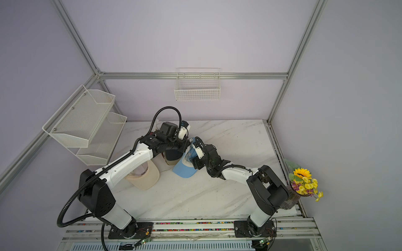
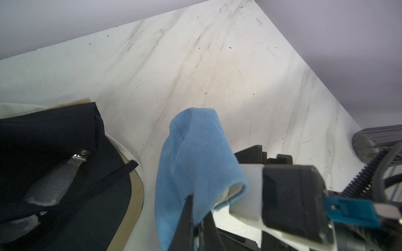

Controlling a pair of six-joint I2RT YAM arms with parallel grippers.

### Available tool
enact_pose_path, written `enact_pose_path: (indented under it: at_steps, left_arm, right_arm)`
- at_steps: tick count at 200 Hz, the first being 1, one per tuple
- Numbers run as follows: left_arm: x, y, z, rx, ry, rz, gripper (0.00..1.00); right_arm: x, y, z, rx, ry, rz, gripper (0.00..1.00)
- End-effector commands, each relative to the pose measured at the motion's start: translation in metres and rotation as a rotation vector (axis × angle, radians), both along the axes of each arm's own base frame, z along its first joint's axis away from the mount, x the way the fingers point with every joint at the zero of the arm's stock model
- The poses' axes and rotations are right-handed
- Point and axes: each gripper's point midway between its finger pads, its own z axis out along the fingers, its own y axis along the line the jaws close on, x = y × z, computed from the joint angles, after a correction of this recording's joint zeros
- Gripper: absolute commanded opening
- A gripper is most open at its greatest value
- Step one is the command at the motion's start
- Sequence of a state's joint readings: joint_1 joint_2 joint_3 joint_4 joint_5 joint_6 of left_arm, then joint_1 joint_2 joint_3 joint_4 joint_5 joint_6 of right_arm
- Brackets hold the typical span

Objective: Open the adjustable buckle of the baseball cap
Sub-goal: Pick up the baseball cap from the center of the board.

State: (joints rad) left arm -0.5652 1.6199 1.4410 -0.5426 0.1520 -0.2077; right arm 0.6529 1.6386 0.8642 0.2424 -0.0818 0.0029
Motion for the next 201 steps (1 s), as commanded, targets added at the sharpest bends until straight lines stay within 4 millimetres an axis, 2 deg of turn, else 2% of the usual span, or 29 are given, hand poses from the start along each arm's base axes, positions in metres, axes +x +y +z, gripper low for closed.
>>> enact_pose_path:
  at_steps: [1,41,97,129,172,201]
  left_arm:
    - [-0.004,0.001,0.038,-0.070,-0.067,0.015,0.00]
    - [-0.004,0.000,0.048,-0.085,-0.077,0.014,0.00]
    - [-0.009,-0.002,0.057,-0.114,-0.075,-0.002,0.00]
    - [-0.014,-0.003,0.064,-0.136,-0.077,-0.012,0.00]
    - [-0.015,-0.004,0.075,-0.163,-0.085,-0.013,0.00]
    - [-0.018,-0.008,0.079,-0.186,-0.075,-0.029,0.00]
  right_arm:
    - [-0.004,-0.005,-0.005,-0.017,-0.021,-0.010,0.75]
    - [-0.007,-0.014,-0.012,-0.064,-0.038,-0.036,0.75]
    - [0.008,-0.018,-0.008,-0.099,-0.112,-0.108,0.74]
    - [0.009,-0.014,-0.005,-0.108,-0.132,-0.112,0.73]
    - [-0.003,-0.002,-0.007,-0.132,-0.173,-0.091,0.73]
    - [0.010,-0.014,-0.007,-0.148,-0.206,-0.198,0.71]
